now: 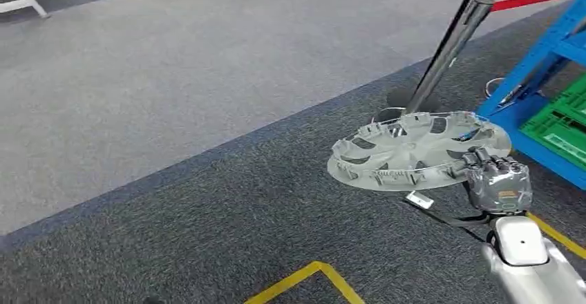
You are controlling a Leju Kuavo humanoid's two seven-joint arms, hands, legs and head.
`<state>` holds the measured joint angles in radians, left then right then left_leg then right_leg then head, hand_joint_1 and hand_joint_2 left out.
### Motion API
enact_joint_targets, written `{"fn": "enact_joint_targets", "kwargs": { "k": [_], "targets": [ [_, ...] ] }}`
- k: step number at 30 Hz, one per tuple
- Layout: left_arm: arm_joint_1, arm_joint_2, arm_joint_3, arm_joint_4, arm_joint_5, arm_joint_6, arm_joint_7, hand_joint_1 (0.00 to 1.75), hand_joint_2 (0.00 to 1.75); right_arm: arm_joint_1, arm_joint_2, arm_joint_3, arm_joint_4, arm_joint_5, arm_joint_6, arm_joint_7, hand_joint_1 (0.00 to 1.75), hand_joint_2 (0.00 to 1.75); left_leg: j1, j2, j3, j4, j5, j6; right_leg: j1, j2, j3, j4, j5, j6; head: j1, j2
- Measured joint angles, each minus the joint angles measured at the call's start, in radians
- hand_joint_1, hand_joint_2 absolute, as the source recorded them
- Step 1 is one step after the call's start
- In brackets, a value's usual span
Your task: Take the parts from the cabinet and place them on the table.
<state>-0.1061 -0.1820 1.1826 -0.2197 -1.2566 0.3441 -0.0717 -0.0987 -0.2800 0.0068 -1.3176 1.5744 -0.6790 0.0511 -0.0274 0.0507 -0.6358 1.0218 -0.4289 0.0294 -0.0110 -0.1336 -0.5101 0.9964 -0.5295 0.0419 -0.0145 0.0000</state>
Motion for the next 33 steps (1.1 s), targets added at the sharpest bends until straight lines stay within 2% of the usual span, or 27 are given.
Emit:
{"fn": "enact_joint_targets", "kwargs": {
  "k": [1, 2, 3, 4, 5, 6, 7, 8, 9, 10, 11, 12, 13, 16, 17, 18, 19, 21, 22, 23, 25, 26, 27, 28, 31, 32, 33],
  "targets": [
    [0.000, 0.000, 0.000, 0.000, 0.000, 0.000, 0.000, 0.00, 1.75, -0.006, 0.001, 0.003, 0.002, 0.000, 0.000, 0.000, 1.75, 1.75, 0.004, -0.012, 0.009, -0.013, 0.004, 0.007, -0.001, -0.009, 0.011, -0.002, -0.006, 0.010, 0.002, 0.000],
    [0.004, -0.002, 0.001, 0.000, 0.000, 0.001, 0.000, 0.00, 1.75, -0.011, 0.001, 0.008, 0.004, 0.001, 0.000, 0.000, 1.75, 1.75, 0.011, -0.024, 0.020, -0.020, 0.007, 0.012, -0.008, 0.035, 0.003, 0.013, -0.023, 0.012, 0.003, 0.000],
    [0.001, -0.002, 0.001, 0.000, 0.000, 0.003, 0.000, 0.00, 1.75, -0.015, 0.001, 0.012, 0.007, 0.001, 0.000, 0.001, 1.75, 1.75, 0.013, -0.034, 0.021, -0.019, 0.005, 0.018, -0.009, 0.089, -0.017, 0.060, -0.050, 0.010, 0.001, 0.000],
    [-0.003, -0.002, 0.001, 0.000, 0.001, 0.003, 0.000, 0.00, 1.75, -0.021, 0.001, 0.015, 0.012, 0.001, 0.000, 0.003, 1.75, 1.75, 0.013, -0.048, 0.021, -0.019, 0.006, 0.021, -0.009, 0.117, -0.057, 0.140, -0.084, 0.010, 0.007, 0.000],
    [-0.004, -0.006, 0.001, 0.000, 0.001, 0.003, 0.000, 0.00, 1.75, -0.026, 0.001, 0.017, 0.019, 0.000, 0.000, 0.008, 1.75, 1.75, 0.013, -0.063, 0.021, -0.019, 0.005, 0.022, -0.009, 0.128, -0.109, 0.233, -0.118, 0.011, 0.009, 0.000],
    [-0.004, -0.007, 0.001, 0.000, 0.002, 0.003, 0.000, 0.00, 1.75, -0.029, 0.002, 0.021, 0.022, 0.000, 0.000, 0.010, 1.75, 1.75, 0.012, -0.074, 0.021, -0.019, 0.005, 0.022, -0.008, 0.130, -0.141, 0.285, -0.132, 0.011, 0.009, 0.000],
    [-0.003, -0.008, 0.001, 0.000, 0.003, 0.003, 0.000, 0.00, 1.75, -0.033, 0.002, 0.026, 0.029, 0.000, 0.000, 0.012, 1.75, 1.75, 0.012, -0.092, 0.022, -0.018, 0.005, 0.022, -0.008, 0.131, -0.175, 0.322, -0.125, 0.012, 0.009, 0.000],
    [-0.002, -0.008, 0.002, 0.000, 0.005, 0.003, 0.000, 0.00, 1.75, -0.038, 0.002, 0.029, 0.035, 0.000, 0.000, 0.013, 1.75, 1.75, 0.012, -0.106, 0.023, -0.017, 0.004, 0.022, -0.008, 0.131, -0.176, 0.299, -0.093, 0.012, 0.009, 0.000],
    [-0.002, -0.008, 0.002, 0.000, 0.007, 0.003, 0.000, 0.00, 1.75, -0.043, 0.002, 0.033, 0.039, 0.001, 0.000, 0.012, 1.75, 1.75, 0.013, -0.120, 0.026, -0.016, 0.004, 0.021, -0.010, 0.132, -0.156, 0.235, -0.041, 0.012, 0.009, 0.000],
    [-0.002, -0.008, 0.002, 0.000, 0.009, 0.003, 0.000, 0.00, 1.75, -0.048, 0.002, 0.037, 0.043, 0.001, 0.000, 0.013, 1.75, 1.75, 0.015, -0.135, 0.028, -0.014, 0.001, 0.017, -0.013, 0.140, -0.120, 0.143, 0.017, 0.012, 0.008, 0.000],
    [-0.002, -0.009, 0.002, 0.000, 0.010, 0.003, 0.000, 0.00, 1.75, -0.052, 0.002, 0.040, 0.047, 0.001, 0.000, 0.014, 1.75, 1.75, 0.016, -0.148, 0.028, -0.009, -0.003, 0.011, -0.019, 0.167, -0.088, 0.056, 0.058, 0.015, 0.010, 0.000],
    [-0.003, -0.008, 0.003, 0.000, 0.010, 0.004, 0.000, 0.00, 1.75, -0.057, 0.002, 0.044, 0.053, 0.001, 0.000, 0.015, 1.75, 1.75, 0.013, -0.157, 0.020, -0.005, -0.003, 0.004, -0.022, 0.208, -0.079, 0.048, 0.037, 0.016, 0.008, 0.000],
    [-0.004, -0.008, 0.003, 0.000, 0.011, 0.004, 0.000, 0.00, 1.75, -0.062, 0.002, 0.045, 0.055, 0.000, 0.000, 0.016, 1.75, 1.75, 0.014, -0.168, 0.010, 0.006, -0.002, 0.000, -0.023, 0.208, -0.065, 0.024, 0.033, 0.009, 0.007, 0.000],
    [0.007, -0.008, 0.005, 0.000, 0.012, 0.005, 0.000, 0.00, 1.75, -0.074, 0.003, 0.057, 0.061, 0.001, 0.000, 0.026, 1.75, 1.75, 0.020, -0.194, 0.002, 0.001, 0.006, -0.013, -0.017, 0.184, -0.068, 0.032, 0.035, -0.003, 0.006, 0.000],
    [0.008, -0.006, 0.007, 0.000, 0.013, 0.005, 0.000, 0.00, 1.75, -0.081, 0.003, 0.064, 0.064, 0.001, 0.000, 0.029, 1.75, 1.75, 0.019, -0.171, -0.001, 0.009, -0.004, -0.018, -0.021, 0.171, -0.064, 0.028, 0.037, -0.009, 0.007, 0.000],
    [0.007, -0.008, 0.007, 0.000, 0.013, 0.006, 0.000, 0.00, 1.75, -0.082, 0.003, 0.067, 0.065, 0.001, 0.000, 0.036, 1.75, 1.75, 0.014, -0.116, -0.014, 0.041, -0.026, -0.025, -0.019, 0.162, -0.061, 0.028, 0.036, -0.017, -0.002, 0.000],
    [0.003, -0.008, 0.007, 0.000, 0.013, 0.006, 0.000, 0.00, 1.75, -0.085, 0.003, 0.071, 0.065, 0.002, 0.000, 0.047, 1.75, 1.75, 0.016, -0.083, -0.046, 0.105, -0.060, -0.030, -0.014, 0.149, -0.060, 0.028, 0.034, -0.022, -0.006, 0.000],
    [-0.001, -0.008, 0.007, 0.000, 0.013, 0.006, 0.000, 0.00, 1.75, -0.094, -0.004, 0.089, 0.065, 0.002, 0.000, 0.087, 1.75, 1.75, 0.019, -0.060, -0.123, 0.259, -0.124, -0.032, -0.007, 0.123, -0.058, 0.028, 0.031, -0.028, -0.004, 0.000],
    [0.000, -0.009, 0.007, 0.000, 0.014, 0.006, 0.000, 0.00, 1.75, -0.099, -0.010, 0.101, 0.065, 0.001, 0.000, 0.106, 1.75, 1.75, 0.020, -0.059, -0.148, 0.308, -0.136, -0.030, -0.003, 0.112, -0.057, 0.028, 0.030, -0.029, -0.005, 0.000],
    [0.001, -0.009, 0.007, 0.000, 0.015, 0.006, 0.000, 0.00, 1.75, -0.101, -0.015, 0.118, 0.061, 0.002, 0.000, 0.131, 1.75, 1.75, 0.020, -0.059, -0.150, 0.309, -0.121, -0.026, 0.000, 0.100, -0.054, 0.028, 0.027, -0.032, -0.004, 0.000],
    [0.002, -0.009, 0.007, 0.000, 0.015, 0.006, 0.000, 0.00, 1.75, -0.106, -0.028, 0.146, 0.047, 0.002, 0.000, 0.164, 1.75, 1.75, 0.015, -0.057, -0.102, 0.216, -0.055, -0.013, 0.005, 0.081, -0.047, 0.028, 0.022, -0.034, -0.005, 0.000],
    [0.002, -0.009, 0.007, 0.000, 0.015, 0.006, 0.000, 0.00, 1.75, -0.111, -0.033, 0.157, 0.041, 0.002, 0.000, 0.174, 1.75, 1.75, 0.007, -0.046, -0.057, 0.131, -0.010, -0.002, 0.006, 0.071, -0.042, 0.028, 0.018, -0.034, -0.005, 0.000],
    [0.001, -0.008, 0.007, 0.000, 0.015, 0.006, 0.000, 0.00, 1.75, -0.118, -0.038, 0.168, 0.035, 0.002, 0.000, 0.185, 1.75, 1.75, -0.006, -0.013, -0.016, 0.056, 0.019, 0.012, 0.006, 0.061, -0.037, 0.026, 0.015, -0.033, -0.004, 0.000],
    [-0.003, -0.005, 0.008, 0.000, 0.015, 0.006, 0.000, 0.00, 1.75, -0.126, -0.046, 0.187, 0.029, 0.002, 0.000, 0.201, 1.75, 1.75, -0.019, 0.018, -0.001, 0.027, 0.006, 0.023, 0.013, 0.053, -0.037, 0.029, 0.010, -0.028, -0.004, 0.000],
    [-0.003, -0.005, 0.009, 0.000, 0.015, 0.009, 0.000, 0.00, 1.75, -0.138, -0.067, 0.234, 0.010, 0.002, 0.000, 0.240, 1.75, 1.75, -0.022, -0.008, 0.000, 0.007, -0.007, 0.031, 0.012, 0.023, -0.039, 0.023, 0.010, -0.022, -0.004, 0.000],
    [-0.002, -0.004, 0.010, 0.000, 0.015, 0.009, 0.000, 0.00, 1.75, -0.142, -0.074, 0.247, -0.004, 0.002, 0.000, 0.249, 1.75, 1.75, -0.010, -0.020, 0.018, -0.018, 0.002, 0.035, 0.014, 0.017, -0.036, 0.023, 0.001, -0.013, -0.005, 0.000],
    [0.000, -0.006, 0.011, 0.000, 0.017, 0.010, 0.002, 0.00, 1.75, -0.142, -0.082, 0.256, -0.012, 0.002, 0.000, 0.254, 1.75, 1.75, -0.008, -0.030, 0.025, -0.027, 0.005, 0.032, 0.008, 0.059, -0.042, 0.039, -0.010, -0.010, -0.003, 0.000]
  ]
}}
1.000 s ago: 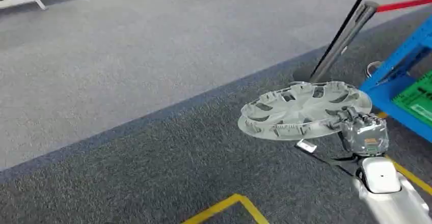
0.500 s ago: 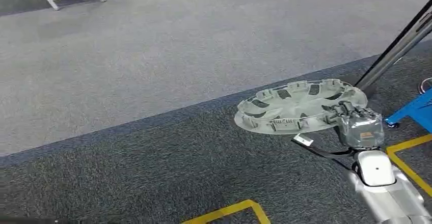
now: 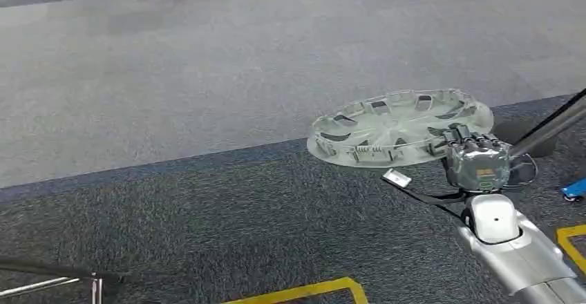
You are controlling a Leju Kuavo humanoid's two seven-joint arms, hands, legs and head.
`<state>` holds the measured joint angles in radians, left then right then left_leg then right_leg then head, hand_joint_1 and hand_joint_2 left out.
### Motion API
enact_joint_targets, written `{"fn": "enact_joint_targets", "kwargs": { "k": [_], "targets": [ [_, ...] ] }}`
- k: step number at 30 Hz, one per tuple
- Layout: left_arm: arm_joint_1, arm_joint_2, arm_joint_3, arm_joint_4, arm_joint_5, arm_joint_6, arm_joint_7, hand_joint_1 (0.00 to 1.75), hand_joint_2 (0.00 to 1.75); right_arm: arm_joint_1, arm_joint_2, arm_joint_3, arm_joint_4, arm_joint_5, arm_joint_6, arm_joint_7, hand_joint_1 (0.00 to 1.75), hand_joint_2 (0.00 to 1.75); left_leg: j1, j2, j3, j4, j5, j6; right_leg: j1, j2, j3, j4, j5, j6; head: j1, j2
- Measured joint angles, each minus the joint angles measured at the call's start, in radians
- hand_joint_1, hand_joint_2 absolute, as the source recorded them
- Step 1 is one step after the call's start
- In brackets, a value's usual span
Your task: Take the parts from the cabinet and place them on the table.
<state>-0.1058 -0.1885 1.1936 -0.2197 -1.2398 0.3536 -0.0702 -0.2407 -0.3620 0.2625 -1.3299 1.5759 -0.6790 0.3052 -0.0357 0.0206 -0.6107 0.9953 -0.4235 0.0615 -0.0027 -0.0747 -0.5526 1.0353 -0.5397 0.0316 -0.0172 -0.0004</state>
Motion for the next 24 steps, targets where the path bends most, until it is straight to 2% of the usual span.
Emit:
{"fn": "enact_joint_targets", "kwargs": {
  "k": [1, 2, 3, 4, 5, 6, 7, 8, 9, 10, 11, 13, 14, 15, 16, 17, 19, 20, 21, 22, 23, 24],
  "targets": [
    [-0.003, 0.000, 0.002, 0.000, 0.000, 0.002, 0.000, 0.00, 1.75, -0.004, -0.010, 0.008, -0.006, 0.000, 0.000, 0.003, 1.75, 1.75, 0.004, -0.008, 0.002, -0.003, 0.000, 0.006, -0.002, 0.044, -0.025, 0.051, -0.023, 0.002, -0.002, 0.000],
    [-0.006, 0.000, 0.004, 0.000, 0.001, 0.002, 0.000, 0.00, 1.75, -0.006, -0.017, 0.013, -0.008, -0.001, 0.000, 0.008, 1.75, 1.75, 0.007, -0.019, 0.002, -0.002, 0.000, 0.006, -0.002, 0.063, -0.067, 0.129, -0.054, 0.007, 0.004, 0.000],
    [-0.007, -0.001, 0.005, 0.000, 0.001, 0.002, 0.000, 0.00, 1.75, -0.006, -0.023, 0.018, -0.009, -0.001, 0.000, 0.010, 1.75, 1.75, 0.008, -0.032, 0.003, -0.002, -0.001, 0.007, -0.005, 0.071, -0.114, 0.210, -0.083, 0.011, 0.005, 0.000],
    [-0.006, -0.004, 0.006, 0.000, 0.001, 0.002, 0.000, 0.00, 1.75, -0.006, -0.026, 0.023, -0.014, -0.001, 0.000, 0.012, 1.75, 1.75, 0.010, -0.043, 0.003, -0.002, -0.001, 0.007, -0.007, 0.072, -0.153, 0.270, -0.096, 0.016, 0.005, 0.000],
    [-0.005, -0.005, 0.006, 0.000, 0.001, 0.002, 0.000, 0.00, 1.75, -0.006, -0.029, 0.029, -0.017, -0.001, 0.000, 0.017, 1.75, 1.75, 0.012, -0.054, 0.005, -0.001, -0.002, 0.006, -0.010, 0.072, -0.170, 0.282, -0.084, 0.020, 0.005, 0.000],
    [-0.004, -0.005, 0.007, 0.000, 0.001, 0.002, 0.000, 0.00, 1.75, -0.006, -0.032, 0.035, -0.021, -0.001, 0.000, 0.023, 1.75, 1.75, 0.015, -0.065, 0.008, -0.001, -0.004, 0.002, -0.014, 0.072, -0.164, 0.252, -0.050, 0.025, 0.004, 0.000],
    [-0.004, -0.005, 0.007, 0.000, 0.001, 0.002, 0.000, 0.00, 1.75, -0.007, -0.041, 0.044, -0.029, -0.001, 0.000, 0.031, 1.75, 1.75, 0.019, -0.079, 0.011, 0.002, -0.007, -0.003, -0.020, 0.074, -0.137, 0.186, 0.000, 0.031, 0.005, 0.000],
    [-0.004, -0.006, 0.007, 0.000, 0.001, 0.002, 0.000, 0.00, 1.75, -0.007, -0.050, 0.051, -0.037, -0.001, 0.000, 0.039, 1.75, 1.75, 0.024, -0.092, 0.013, 0.008, -0.011, -0.009, -0.027, 0.080, -0.097, 0.096, 0.052, 0.037, 0.004, 0.000],
    [-0.004, -0.005, 0.007, 0.000, 0.001, 0.002, 0.000, 0.00, 1.75, -0.011, -0.058, 0.060, -0.044, -0.001, 0.000, 0.048, 1.75, 1.75, 0.026, -0.104, 0.009, 0.018, -0.019, -0.020, -0.039, 0.111, -0.064, 0.019, 0.077, 0.049, 0.007, 0.000],
    [-0.005, -0.002, 0.007, 0.000, 0.001, 0.002, 0.000, 0.00, 1.75, -0.019, -0.061, 0.068, -0.049, -0.001, 0.000, 0.055, 1.75, 1.75, 0.022, -0.112, -0.002, 0.035, -0.024, -0.028, -0.038, 0.144, -0.040, -0.002, 0.058, 0.049, 0.010, 0.000],
    [-0.005, -0.003, 0.007, 0.000, 0.001, 0.002, 0.000, 0.00, 1.75, -0.023, -0.069, 0.072, -0.058, -0.002, 0.000, 0.063, 1.75, 1.75, 0.024, -0.118, -0.010, 0.039, -0.022, -0.030, -0.036, 0.135, -0.044, 0.003, 0.054, 0.030, 0.006, 0.000],
    [0.001, -0.003, 0.007, 0.000, 0.001, 0.002, 0.001, 0.00, 1.75, -0.028, -0.075, 0.084, -0.074, -0.001, 0.000, 0.067, 1.75, 1.75, 0.028, -0.132, -0.013, 0.037, -0.017, -0.037, -0.030, 0.123, -0.047, 0.004, 0.053, 0.020, 0.007, 0.000],
    [0.003, 0.000, 0.008, 0.000, 0.001, 0.003, 0.001, 0.00, 1.75, -0.032, -0.075, 0.088, -0.079, -0.001, 0.000, 0.069, 1.75, 1.75, 0.028, -0.139, -0.016, 0.039, -0.022, -0.041, -0.036, 0.112, -0.043, 0.002, 0.054, 0.012, 0.008, 0.000],
    [0.004, 0.000, 0.008, 0.000, 0.002, 0.003, 0.002, 0.00, 1.75, -0.034, -0.079, 0.092, -0.084, -0.001, 0.000, 0.069, 1.75, 1.75, 0.025, -0.104, -0.018, 0.053, -0.035, -0.046, -0.034, 0.103, -0.038, 0.000, 0.054, 0.007, 0.005, 0.000],
    [0.002, -0.002, 0.008, 0.000, 0.002, 0.003, 0.002, 0.00, 1.75, -0.033, -0.081, 0.096, -0.089, -0.001, 0.000, 0.070, 1.75, 1.75, 0.024, -0.067, -0.039, 0.095, -0.063, -0.052, -0.033, 0.093, -0.037, -0.001, 0.052, 0.000, -0.007, 0.000],
    [-0.001, -0.002, 0.008, 0.000, 0.002, 0.003, 0.002, 0.00, 1.75, -0.034, -0.086, 0.100, -0.092, -0.001, 0.000, 0.070, 1.75, 1.75, 0.027, -0.046, -0.074, 0.164, -0.098, -0.056, -0.029, 0.082, -0.036, -0.001, 0.050, -0.003, -0.006, 0.000],
    [-0.003, -0.002, 0.008, 0.000, 0.002, 0.003, 0.002, 0.00, 1.75, -0.034, -0.092, 0.103, -0.095, -0.001, 0.000, 0.071, 1.75, 1.75, 0.031, -0.030, -0.150, 0.313, -0.155, -0.056, -0.021, 0.059, -0.036, 0.000, 0.047, -0.008, -0.005, 0.000],
    [-0.002, -0.003, 0.008, 0.000, 0.002, 0.003, 0.002, 0.00, 1.75, -0.034, -0.093, 0.106, -0.097, -0.001, 0.000, 0.071, 1.75, 1.75, 0.031, -0.029, -0.168, 0.343, -0.155, -0.053, -0.018, 0.049, -0.034, 0.000, 0.045, -0.010, -0.006, 0.000],
    [0.000, -0.003, 0.008, 0.000, 0.002, 0.003, 0.002, 0.00, 1.75, -0.034, -0.093, 0.109, -0.097, -0.001, 0.000, 0.071, 1.75, 1.75, 0.030, -0.029, -0.159, 0.323, -0.129, -0.048, -0.015, 0.039, -0.031, 0.000, 0.043, -0.011, -0.006, 0.000],
    [0.001, -0.003, 0.008, 0.000, 0.002, 0.003, 0.002, 0.00, 1.75, -0.034, -0.094, 0.111, -0.098, -0.001, 0.000, 0.071, 1.75, 1.75, 0.028, -0.029, -0.133, 0.269, -0.090, -0.042, -0.013, 0.030, -0.027, 0.000, 0.040, -0.012, -0.006, 0.000],
    [0.001, -0.003, 0.008, 0.000, 0.002, 0.003, 0.002, 0.00, 1.75, -0.034, -0.095, 0.113, -0.101, -0.001, 0.000, 0.071, 1.75, 1.75, 0.023, -0.022, -0.093, 0.190, -0.044, -0.034, -0.010, 0.020, -0.021, 0.000, 0.036, -0.011, -0.005, 0.000],
    [0.001, -0.002, 0.008, 0.000, 0.002, 0.003, 0.002, 0.00, 1.75, -0.034, -0.095, 0.114, -0.104, -0.001, 0.000, 0.071, 1.75, 1.75, 0.016, 0.002, -0.050, 0.109, -0.004, -0.023, -0.010, 0.012, -0.013, -0.002, 0.032, -0.012, -0.006, 0.000]
  ]
}}
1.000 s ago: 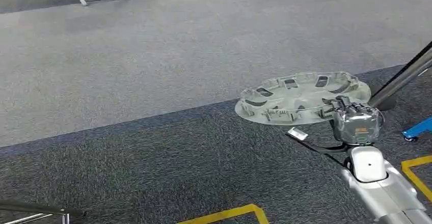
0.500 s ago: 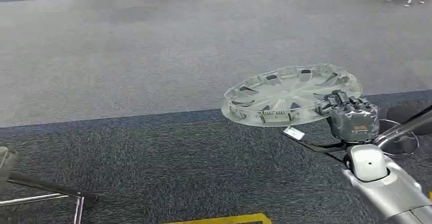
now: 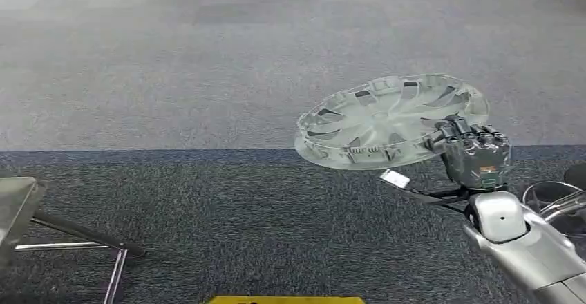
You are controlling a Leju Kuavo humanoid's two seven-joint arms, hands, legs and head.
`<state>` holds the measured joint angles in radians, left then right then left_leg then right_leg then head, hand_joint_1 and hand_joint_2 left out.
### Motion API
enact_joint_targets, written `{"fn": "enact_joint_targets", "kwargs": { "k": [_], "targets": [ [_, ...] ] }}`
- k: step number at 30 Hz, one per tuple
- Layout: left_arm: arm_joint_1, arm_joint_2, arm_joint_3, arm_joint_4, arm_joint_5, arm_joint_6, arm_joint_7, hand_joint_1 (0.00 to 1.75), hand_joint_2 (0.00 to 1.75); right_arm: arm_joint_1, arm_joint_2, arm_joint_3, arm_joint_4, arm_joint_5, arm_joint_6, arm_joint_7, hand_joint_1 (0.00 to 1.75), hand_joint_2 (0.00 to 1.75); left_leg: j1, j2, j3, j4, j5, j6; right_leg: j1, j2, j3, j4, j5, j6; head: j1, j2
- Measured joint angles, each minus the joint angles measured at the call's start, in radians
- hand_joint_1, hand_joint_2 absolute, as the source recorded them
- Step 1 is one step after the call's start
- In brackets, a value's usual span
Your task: Take the parts from the cabinet and place them on the table.
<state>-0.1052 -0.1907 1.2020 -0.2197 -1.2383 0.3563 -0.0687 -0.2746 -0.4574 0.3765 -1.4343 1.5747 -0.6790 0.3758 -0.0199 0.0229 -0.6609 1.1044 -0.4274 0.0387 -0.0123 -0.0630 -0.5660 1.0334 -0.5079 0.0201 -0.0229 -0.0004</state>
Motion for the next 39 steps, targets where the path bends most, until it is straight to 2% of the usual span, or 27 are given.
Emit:
{"fn": "enact_joint_targets", "kwargs": {
  "k": [1, 5, 6, 7, 8, 10, 11, 12, 13, 15, 16, 17, 20, 21, 22, 23, 25, 26, 27, 28, 30, 31, 32, 36, 37, 38, 39],
  "targets": [
    [-0.002, 0.002, 0.000, 0.000, 0.000, 0.000, 0.000, 0.00, 1.75, 0.000, -0.001, 0.002, -0.001, 0.000, 0.000, 0.000, 1.75, 1.75, -0.013, 0.036, 0.022, -0.035, -0.012, 0.007, 0.004, -0.010, 0.003, -0.001, -0.004, 0.003, 0.002, 0.000],
    [-0.003, 0.003, 0.000, 0.000, 0.000, 0.000, 0.000, 0.00, 1.75, -0.004, -0.004, 0.003, -0.002, 0.000, 0.000, 0.002, 1.75, 1.75, -0.015, 0.004, 0.032, -0.077, -0.017, 0.017, 0.009, -0.048, 0.012, -0.012, -0.007, 0.019, 0.000, 0.000],
    [0.001, 0.002, 0.000, 0.000, 0.000, 0.001, 0.000, 0.00, 1.75, -0.002, -0.009, 0.003, -0.005, 0.000, 0.000, 0.002, 1.75, 1.75, -0.004, -0.005, 0.048, -0.095, -0.009, 0.016, 0.004, -0.034, 0.007, -0.008, -0.019, 0.024, 0.003, 0.000],
    [-0.001, 0.002, 0.000, 0.000, 0.000, 0.002, 0.000, 0.00, 1.75, -0.003, -0.010, 0.005, -0.008, 0.000, 0.000, 0.003, 1.75, 1.75, -0.003, -0.014, 0.053, -0.099, -0.008, 0.021, 0.002, 0.011, -0.002, 0.019, -0.033, 0.026, 0.002, 0.000],
    [-0.005, 0.002, 0.000, 0.000, 0.000, 0.003, 0.000, 0.00, 1.75, -0.005, -0.015, 0.005, -0.009, 0.000, 0.000, 0.005, 1.75, 1.75, -0.002, -0.022, 0.052, -0.099, -0.008, 0.025, 0.001, 0.042, -0.036, 0.086, -0.062, 0.028, 0.003, 0.000],
    [-0.006, -0.002, 0.000, 0.000, 0.000, 0.003, 0.000, 0.00, 1.75, -0.005, -0.019, 0.006, -0.010, 0.000, 0.000, 0.011, 1.75, 1.75, -0.002, -0.044, 0.053, -0.098, -0.009, 0.027, 0.000, 0.059, -0.128, 0.247, -0.120, 0.035, 0.008, 0.000],
    [-0.005, -0.002, 0.000, 0.000, 0.000, 0.003, 0.000, 0.00, 1.75, -0.005, -0.019, 0.008, -0.010, 0.000, 0.000, 0.013, 1.75, 1.75, -0.002, -0.055, 0.054, -0.097, -0.010, 0.027, 0.000, 0.060, -0.159, 0.290, -0.122, 0.037, 0.008, 0.000],
    [-0.004, -0.002, 0.000, 0.000, 0.000, 0.003, 0.000, 0.00, 1.75, -0.004, -0.021, 0.011, -0.011, 0.000, 0.000, 0.013, 1.75, 1.75, -0.002, -0.065, 0.056, -0.097, -0.011, 0.027, -0.001, 0.060, -0.165, 0.282, -0.100, 0.039, 0.008, 0.000],
    [-0.004, -0.002, 0.000, 0.000, 0.000, 0.003, 0.000, 0.00, 1.75, -0.004, -0.023, 0.013, -0.012, 0.000, 0.000, 0.013, 1.75, 1.75, -0.001, -0.078, 0.058, -0.096, -0.012, 0.025, -0.003, 0.060, -0.151, 0.236, -0.059, 0.041, 0.008, 0.000],
    [-0.004, -0.003, 0.000, 0.000, 0.000, 0.003, 0.000, 0.00, 1.75, -0.004, -0.027, 0.015, -0.015, 0.000, 0.000, 0.013, 1.75, 1.75, 0.003, -0.102, 0.062, -0.088, -0.019, 0.015, -0.013, 0.081, -0.076, 0.063, 0.044, 0.048, 0.008, 0.000],
    [-0.004, -0.002, 0.000, 0.000, 0.000, 0.003, 0.000, 0.00, 1.75, -0.006, -0.028, 0.016, -0.015, 0.000, 0.000, 0.014, 1.75, 1.75, 0.000, -0.111, 0.058, -0.083, -0.025, 0.009, -0.019, 0.122, -0.051, 0.021, 0.034, 0.050, 0.008, 0.000],
    [-0.006, -0.002, 0.000, 0.000, 0.000, 0.003, 0.000, 0.00, 1.75, -0.007, -0.029, 0.018, -0.018, 0.000, 0.000, 0.014, 1.75, 1.75, -0.001, -0.120, 0.048, -0.069, -0.027, 0.005, -0.020, 0.125, -0.034, -0.011, 0.027, 0.042, 0.008, 0.000],
    [0.002, -0.002, 0.000, 0.000, 0.000, 0.003, 0.000, 0.00, 1.75, -0.007, -0.031, 0.021, -0.021, 0.000, 0.000, 0.015, 1.75, 1.75, 0.005, -0.142, 0.042, -0.075, -0.020, -0.005, -0.012, 0.104, -0.036, 0.000, 0.027, 0.026, 0.008, 0.000],
    [0.003, 0.001, 0.001, 0.000, 0.000, 0.003, 0.002, 0.00, 1.75, -0.007, -0.031, 0.024, -0.021, 0.000, 0.000, 0.015, 1.75, 1.75, 0.003, -0.145, 0.040, -0.072, -0.026, -0.008, -0.020, 0.092, -0.032, -0.006, 0.029, 0.019, 0.008, 0.000],
    [0.003, -0.002, 0.001, 0.000, 0.002, 0.003, 0.003, 0.00, 1.75, -0.008, -0.031, 0.026, -0.021, 0.000, 0.000, 0.014, 1.75, 1.75, -0.001, -0.100, 0.035, -0.057, -0.041, -0.016, -0.018, 0.083, -0.028, -0.008, 0.028, 0.013, 0.006, 0.000],
    [0.001, -0.003, 0.001, 0.000, 0.002, 0.003, 0.003, 0.00, 1.75, -0.007, -0.031, 0.027, -0.021, 0.000, 0.000, 0.015, 1.75, 1.75, 0.001, -0.065, 0.012, -0.007, -0.072, -0.024, -0.017, 0.072, -0.026, -0.008, 0.026, 0.006, -0.005, 0.000],
    [-0.004, -0.003, 0.001, 0.000, 0.002, 0.003, 0.003, 0.00, 1.75, -0.008, -0.031, 0.027, -0.021, 0.000, 0.000, 0.018, 1.75, 1.75, 0.009, -0.038, -0.070, 0.153, -0.143, -0.033, -0.013, 0.050, -0.025, -0.008, 0.023, 0.001, -0.004, 0.000],
    [-0.003, -0.003, 0.001, 0.000, 0.002, 0.003, 0.004, 0.00, 1.75, -0.008, -0.031, 0.027, -0.021, 0.000, 0.000, 0.018, 1.75, 1.75, 0.013, -0.034, -0.102, 0.212, -0.159, -0.035, -0.012, 0.040, -0.025, -0.008, 0.021, -0.001, -0.004, 0.000],
    [-0.001, -0.003, 0.001, 0.000, 0.002, 0.002, 0.006, 0.00, 1.75, -0.008, -0.031, 0.030, -0.021, 0.000, 0.000, 0.019, 1.75, 1.75, 0.014, -0.034, -0.115, 0.228, -0.152, -0.036, -0.012, 0.031, -0.023, -0.008, 0.020, 0.000, -0.004, 0.000],
    [0.000, -0.003, 0.001, 0.000, 0.002, 0.003, 0.006, 0.00, 1.75, -0.008, -0.031, 0.033, -0.021, 0.000, 0.000, 0.021, 1.75, 1.75, 0.015, -0.033, -0.104, 0.202, -0.122, -0.035, -0.011, 0.021, -0.021, -0.008, 0.017, 0.000, -0.004, 0.000],
    [0.001, -0.003, 0.001, 0.000, 0.002, 0.002, 0.006, 0.00, 1.75, -0.010, -0.031, 0.037, -0.021, 0.000, 0.000, 0.026, 1.75, 1.75, 0.013, -0.018, -0.030, 0.051, -0.029, -0.025, -0.009, 0.002, -0.009, -0.008, 0.011, 0.003, -0.004, 0.000],
    [0.000, -0.003, 0.001, 0.000, 0.002, 0.002, 0.006, 0.00, 1.75, -0.012, -0.031, 0.038, -0.021, 0.000, 0.000, 0.027, 1.75, 1.75, 0.007, 0.013, 0.012, -0.029, 0.005, -0.014, -0.008, -0.005, -0.004, -0.009, 0.007, 0.006, -0.004, 0.000],
    [-0.002, -0.002, 0.001, 0.000, 0.002, 0.002, 0.006, 0.00, 1.75, -0.014, -0.031, 0.039, -0.021, 0.000, 0.000, 0.030, 1.75, 1.75, -0.003, 0.034, 0.026, -0.050, -0.013, -0.010, -0.002, -0.013, -0.001, -0.007, 0.002, 0.012, -0.003, 0.000],
    [0.000, -0.001, 0.001, 0.000, 0.001, 0.002, 0.006, 0.00, 1.75, -0.023, -0.034, 0.045, -0.034, 0.000, 0.000, 0.037, 1.75, 1.75, -0.005, 0.005, 0.028, -0.075, -0.019, 0.004, 0.001, -0.050, 0.007, -0.017, -0.002, 0.030, -0.003, 0.000],
    [0.002, -0.002, 0.001, 0.000, 0.001, 0.002, 0.007, 0.00, 1.75, -0.022, -0.038, 0.045, -0.040, 0.000, 0.000, 0.037, 1.75, 1.75, 0.006, -0.003, 0.040, -0.089, -0.013, 0.009, -0.006, -0.030, -0.002, -0.011, -0.013, 0.037, -0.003, 0.000],
    [0.001, -0.002, 0.001, 0.000, -0.001, 0.002, 0.007, 0.00, 1.75, -0.023, -0.041, 0.045, -0.045, 0.000, 0.000, 0.037, 1.75, 1.75, 0.007, -0.013, 0.042, -0.090, -0.012, 0.012, -0.008, 0.020, -0.012, 0.019, -0.027, 0.038, 0.001, 0.000],
    [-0.002, -0.002, 0.001, 0.000, 0.000, 0.002, 0.007, 0.00, 1.75, -0.025, -0.047, 0.044, -0.048, 0.000, 0.000, 0.037, 1.75, 1.75, 0.007, -0.020, 0.042, -0.089, -0.013, 0.018, -0.008, 0.047, -0.043, 0.079, -0.055, 0.038, 0.004, 0.000]
  ]
}}
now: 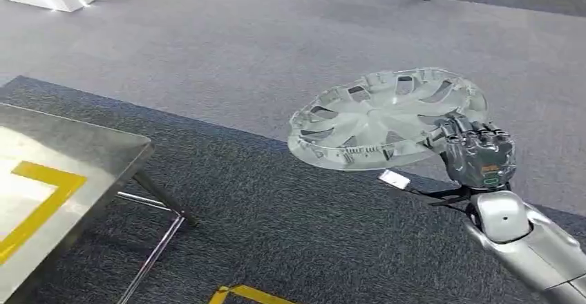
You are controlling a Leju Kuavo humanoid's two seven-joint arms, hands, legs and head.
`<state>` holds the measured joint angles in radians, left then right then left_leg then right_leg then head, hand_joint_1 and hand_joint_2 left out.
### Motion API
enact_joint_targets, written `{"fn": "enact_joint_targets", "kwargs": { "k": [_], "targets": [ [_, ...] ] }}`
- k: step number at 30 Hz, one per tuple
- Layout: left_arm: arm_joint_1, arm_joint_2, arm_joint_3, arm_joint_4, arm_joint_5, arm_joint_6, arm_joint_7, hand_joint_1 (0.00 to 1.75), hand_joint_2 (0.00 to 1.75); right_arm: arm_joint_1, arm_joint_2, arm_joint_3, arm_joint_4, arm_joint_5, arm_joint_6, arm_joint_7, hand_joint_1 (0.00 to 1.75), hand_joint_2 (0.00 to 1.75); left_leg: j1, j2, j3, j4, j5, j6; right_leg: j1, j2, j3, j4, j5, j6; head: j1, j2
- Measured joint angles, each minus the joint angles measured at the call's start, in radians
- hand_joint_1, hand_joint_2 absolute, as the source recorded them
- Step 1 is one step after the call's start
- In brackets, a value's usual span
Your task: Take the parts from the cabinet and place them on the table.
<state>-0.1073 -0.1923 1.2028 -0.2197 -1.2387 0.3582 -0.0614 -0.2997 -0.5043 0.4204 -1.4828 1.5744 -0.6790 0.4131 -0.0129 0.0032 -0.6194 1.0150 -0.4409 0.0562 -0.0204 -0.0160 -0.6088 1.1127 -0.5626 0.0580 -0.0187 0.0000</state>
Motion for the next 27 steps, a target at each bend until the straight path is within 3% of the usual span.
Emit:
{"fn": "enact_joint_targets", "kwargs": {
  "k": [2, 3, 4, 5, 7, 8, 9, 12, 13, 14, 15, 16, 18, 19, 20, 21, 22, 23, 24, 27],
  "targets": [
    [-0.002, -0.003, 0.000, 0.000, 0.000, -0.002, 0.000, 0.00, 1.75, -0.001, -0.004, -0.001, -0.003, 0.000, 0.000, 0.000, 1.75, 1.75, -0.001, -0.018, 0.002, 0.000, -0.002, 0.003, 0.001, 0.014, -0.092, 0.163, -0.063, 0.006, 0.003, 0.000],
    [-0.002, -0.003, 0.000, 0.000, 0.000, -0.002, 0.000, 0.00, 1.75, 0.000, -0.004, 0.000, -0.003, 0.000, 0.000, -0.002, 1.75, 1.75, -0.001, -0.028, 0.003, 0.001, -0.003, 0.004, 0.002, 0.015, -0.125, 0.211, -0.068, 0.007, 0.003, 0.000],
    [-0.002, -0.003, 0.000, 0.000, 0.000, -0.002, 0.000, 0.00, 1.75, 0.003, -0.004, -0.001, -0.005, 0.000, 0.000, -0.005, 1.75, 1.75, -0.001, -0.037, 0.005, 0.001, -0.004, 0.005, 0.001, 0.014, -0.135, 0.212, -0.050, 0.007, 0.003, 0.000],
    [-0.001, -0.003, 0.000, 0.000, 0.000, -0.002, 0.001, 0.00, 1.75, 0.005, -0.006, -0.002, -0.006, 0.000, 0.000, -0.009, 1.75, 1.75, -0.001, -0.048, 0.008, 0.002, -0.005, 0.003, 0.000, 0.015, -0.123, 0.166, -0.008, 0.008, 0.005, 0.000],
    [-0.001, -0.004, 0.000, 0.000, -0.001, -0.002, 0.002, 0.00, 1.75, 0.006, -0.008, -0.010, -0.015, 0.000, 0.000, -0.024, 1.75, 1.75, 0.000, -0.069, 0.015, 0.006, -0.012, -0.004, -0.004, 0.025, -0.048, -0.006, 0.095, 0.007, 0.004, 0.000],
    [-0.001, -0.004, 0.000, 0.000, -0.002, -0.002, 0.002, 0.00, 1.75, 0.006, -0.008, -0.019, -0.021, 0.000, 0.000, -0.036, 1.75, 1.75, 0.000, -0.077, 0.014, 0.008, -0.016, -0.008, -0.009, 0.060, -0.020, -0.064, 0.100, 0.005, 0.004, 0.000],
    [-0.004, -0.004, 0.000, 0.000, -0.003, -0.002, 0.002, 0.00, 1.75, 0.007, -0.008, -0.025, -0.026, 0.000, 0.000, -0.044, 1.75, 1.75, -0.006, -0.084, 0.005, 0.019, -0.018, -0.012, -0.012, 0.072, 0.001, -0.091, 0.090, 0.003, 0.004, 0.000],
    [0.003, -0.003, 0.000, 0.000, -0.003, -0.001, 0.006, 0.00, 1.75, 0.014, -0.008, -0.049, -0.046, 0.000, 0.000, -0.068, 1.75, 1.75, 0.002, -0.103, 0.001, 0.013, -0.013, -0.026, -0.004, 0.055, -0.002, -0.083, 0.087, -0.013, 0.003, 0.000],
    [0.003, -0.001, 0.000, 0.000, -0.003, -0.001, 0.007, 0.00, 1.75, 0.017, -0.007, -0.054, -0.051, 0.000, 0.000, -0.074, 1.75, 1.75, 0.000, -0.111, 0.000, 0.017, -0.018, -0.030, -0.014, 0.045, 0.003, -0.091, 0.090, -0.021, 0.003, 0.000],
    [0.004, 0.000, 0.000, 0.000, -0.003, 0.000, 0.008, 0.00, 1.75, 0.020, -0.007, -0.061, -0.056, 0.000, 0.000, -0.084, 1.75, 1.75, -0.002, -0.081, -0.004, 0.032, -0.034, -0.037, -0.012, 0.036, 0.008, -0.092, 0.089, -0.026, 0.001, 0.000],
    [0.002, -0.002, 0.000, 0.000, -0.003, 0.000, 0.008, 0.00, 1.75, 0.025, -0.006, -0.069, -0.062, 0.000, 0.000, -0.089, 1.75, 1.75, -0.001, -0.049, -0.028, 0.082, -0.066, -0.045, -0.011, 0.025, 0.011, -0.093, 0.087, -0.035, -0.012, 0.000],
    [-0.001, -0.002, 0.000, 0.000, -0.003, 0.000, 0.008, 0.00, 1.75, 0.028, -0.006, -0.077, -0.066, 0.000, 0.000, -0.096, 1.75, 1.75, 0.004, -0.030, -0.064, 0.154, -0.103, -0.051, -0.010, 0.018, 0.012, -0.093, 0.085, -0.037, -0.009, 0.000],
    [-0.001, -0.002, 0.000, 0.000, -0.003, 0.000, 0.008, 0.00, 1.75, 0.031, -0.004, -0.088, -0.069, 0.000, 0.000, -0.104, 1.75, 1.75, 0.010, -0.015, -0.141, 0.303, -0.157, -0.058, -0.008, -0.001, 0.014, -0.093, 0.082, -0.039, -0.010, 0.000],
    [0.000, -0.002, 0.000, 0.000, -0.003, 0.000, 0.008, 0.00, 1.75, 0.035, -0.002, -0.093, -0.069, 0.000, 0.000, -0.111, 1.75, 1.75, 0.011, -0.014, -0.155, 0.325, -0.154, -0.059, -0.008, -0.009, 0.016, -0.093, 0.080, -0.039, -0.011, 0.000],
    [0.002, -0.002, 0.000, 0.000, -0.003, 0.000, 0.008, 0.00, 1.75, 0.040, 0.001, -0.099, -0.071, 0.000, 0.000, -0.125, 1.75, 1.75, 0.013, -0.013, -0.144, 0.301, -0.123, -0.060, -0.008, -0.017, 0.019, -0.093, 0.077, -0.037, -0.010, 0.000],
    [0.002, -0.002, 0.000, 0.000, -0.003, 0.000, 0.008, 0.00, 1.75, 0.044, 0.005, -0.106, -0.075, 0.000, 0.000, -0.140, 1.75, 1.75, 0.013, -0.011, -0.116, 0.241, -0.081, -0.058, -0.008, -0.025, 0.023, -0.093, 0.075, -0.035, -0.010, 0.000],
    [0.002, -0.002, 0.000, 0.000, -0.003, 0.000, 0.008, 0.00, 1.75, 0.049, 0.009, -0.116, -0.080, 0.000, 0.000, -0.153, 1.75, 1.75, 0.011, -0.003, -0.067, 0.146, -0.031, -0.052, -0.008, -0.033, 0.030, -0.093, 0.071, -0.033, -0.010, 0.000],
    [0.001, -0.001, 0.000, 0.000, -0.003, 0.000, 0.008, 0.00, 1.75, 0.053, 0.013, -0.127, -0.086, 0.000, 0.000, -0.167, 1.75, 1.75, 0.007, 0.017, -0.024, 0.064, 0.004, -0.043, -0.008, -0.040, 0.035, -0.093, 0.068, -0.029, -0.010, 0.000],
    [0.000, 0.000, 0.000, 0.000, -0.003, 0.000, 0.008, 0.00, 1.75, 0.057, 0.017, -0.137, -0.090, 0.000, 0.000, -0.177, 1.75, 1.75, -0.003, 0.052, -0.006, 0.031, -0.007, -0.036, -0.004, -0.045, 0.037, -0.092, 0.065, -0.024, -0.010, 0.000],
    [-0.001, 0.000, 0.000, 0.000, -0.003, 0.000, 0.008, 0.00, 1.75, 0.060, 0.030, -0.162, -0.097, 0.000, 0.000, -0.189, 1.75, 1.75, -0.009, 0.035, -0.007, 0.016, -0.016, -0.026, 0.000, -0.069, 0.040, -0.097, 0.061, -0.010, -0.010, 0.000]
  ]
}}
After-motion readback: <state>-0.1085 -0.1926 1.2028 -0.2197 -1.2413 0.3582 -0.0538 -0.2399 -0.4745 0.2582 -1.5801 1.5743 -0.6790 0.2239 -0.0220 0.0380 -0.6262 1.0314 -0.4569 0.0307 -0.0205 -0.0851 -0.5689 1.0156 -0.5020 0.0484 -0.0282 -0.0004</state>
